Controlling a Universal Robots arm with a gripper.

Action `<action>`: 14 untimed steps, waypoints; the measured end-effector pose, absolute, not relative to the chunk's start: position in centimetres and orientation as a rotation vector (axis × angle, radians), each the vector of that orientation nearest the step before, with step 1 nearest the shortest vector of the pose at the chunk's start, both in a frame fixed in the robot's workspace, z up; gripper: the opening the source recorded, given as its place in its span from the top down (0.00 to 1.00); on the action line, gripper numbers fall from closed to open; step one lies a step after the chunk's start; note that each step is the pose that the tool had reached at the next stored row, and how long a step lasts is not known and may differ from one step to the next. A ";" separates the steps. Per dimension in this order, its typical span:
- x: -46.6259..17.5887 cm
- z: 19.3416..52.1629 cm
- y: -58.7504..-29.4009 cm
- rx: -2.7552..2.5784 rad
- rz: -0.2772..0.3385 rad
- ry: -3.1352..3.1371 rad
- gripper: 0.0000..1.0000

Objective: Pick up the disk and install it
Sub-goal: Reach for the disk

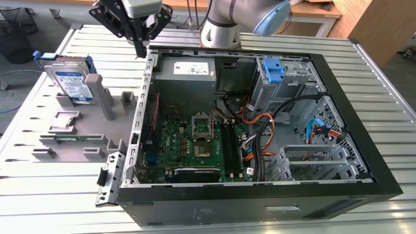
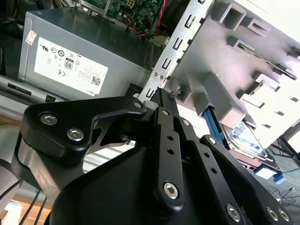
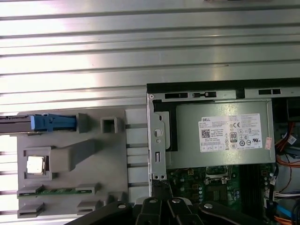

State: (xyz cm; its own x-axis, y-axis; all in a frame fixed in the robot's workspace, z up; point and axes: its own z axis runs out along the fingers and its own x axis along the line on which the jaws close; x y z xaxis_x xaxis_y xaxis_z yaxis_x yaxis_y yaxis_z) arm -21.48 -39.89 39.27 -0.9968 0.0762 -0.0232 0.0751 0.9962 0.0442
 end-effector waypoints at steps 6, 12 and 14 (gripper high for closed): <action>-22.3 39.3 -39.9 0.118 0.068 3.114 0.89; -23.0 39.3 -39.9 0.118 0.067 3.114 0.89; -23.3 39.3 -39.9 0.118 0.068 3.114 0.89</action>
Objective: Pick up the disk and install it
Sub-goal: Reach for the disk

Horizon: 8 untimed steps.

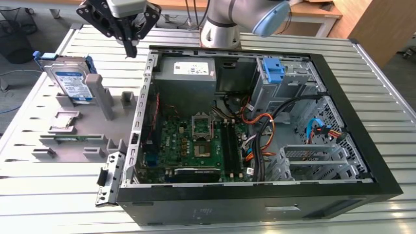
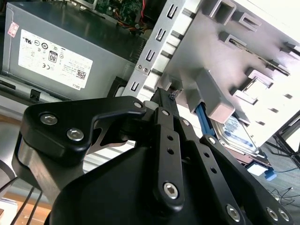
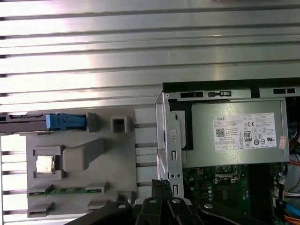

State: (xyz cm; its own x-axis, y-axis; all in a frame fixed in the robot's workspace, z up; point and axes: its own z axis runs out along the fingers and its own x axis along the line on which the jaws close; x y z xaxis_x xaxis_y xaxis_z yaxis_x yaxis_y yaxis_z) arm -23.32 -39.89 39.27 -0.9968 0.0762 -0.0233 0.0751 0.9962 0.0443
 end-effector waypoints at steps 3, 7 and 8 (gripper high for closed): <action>-23.7 39.3 -39.9 0.118 0.068 3.114 0.89; -23.9 39.3 -39.9 0.118 0.068 3.114 0.89; -23.9 39.3 -39.9 0.118 0.068 3.114 0.89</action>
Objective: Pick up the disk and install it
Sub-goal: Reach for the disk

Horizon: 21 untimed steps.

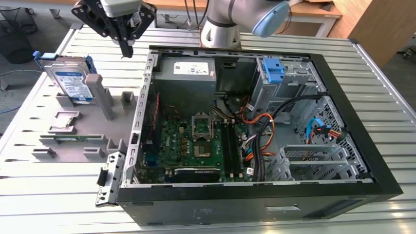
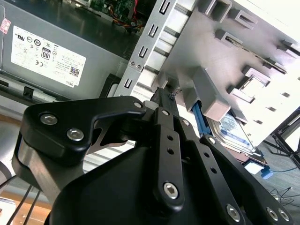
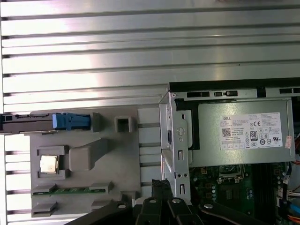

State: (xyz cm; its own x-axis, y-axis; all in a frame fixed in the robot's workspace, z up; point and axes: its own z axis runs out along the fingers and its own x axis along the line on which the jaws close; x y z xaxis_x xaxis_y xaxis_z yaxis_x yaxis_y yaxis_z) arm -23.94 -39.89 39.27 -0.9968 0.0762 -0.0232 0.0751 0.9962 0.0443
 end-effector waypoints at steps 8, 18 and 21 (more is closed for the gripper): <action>-24.0 39.3 -39.9 0.118 0.068 3.114 0.89; -25.3 39.2 -39.9 0.118 0.068 3.114 0.89; -25.8 39.2 -39.9 0.118 0.068 3.114 0.89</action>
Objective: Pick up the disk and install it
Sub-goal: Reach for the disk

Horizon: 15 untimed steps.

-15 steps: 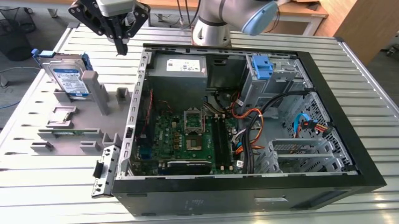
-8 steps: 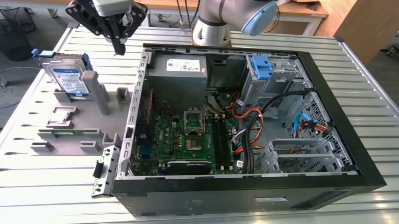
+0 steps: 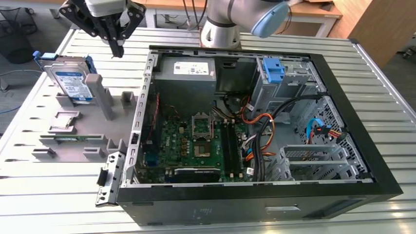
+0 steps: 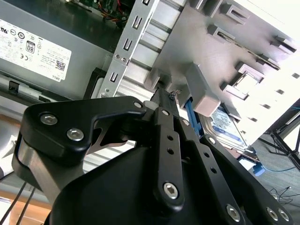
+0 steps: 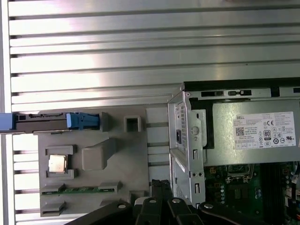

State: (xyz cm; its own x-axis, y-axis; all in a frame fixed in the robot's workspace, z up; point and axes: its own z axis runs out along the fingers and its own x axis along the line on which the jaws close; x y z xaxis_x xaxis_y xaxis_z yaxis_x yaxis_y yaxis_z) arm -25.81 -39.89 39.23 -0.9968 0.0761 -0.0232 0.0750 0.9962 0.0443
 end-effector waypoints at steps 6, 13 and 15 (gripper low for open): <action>-26.8 39.2 -39.9 0.118 0.068 3.114 0.89; -27.5 39.2 -39.9 0.118 0.068 3.114 0.89; -27.6 39.2 -39.9 0.118 0.068 3.114 0.89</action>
State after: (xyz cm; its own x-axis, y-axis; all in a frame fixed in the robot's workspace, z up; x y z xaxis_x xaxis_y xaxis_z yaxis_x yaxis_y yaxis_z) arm -27.59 -39.89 39.20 -0.9968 0.0762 -0.0232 0.0751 0.9962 0.0442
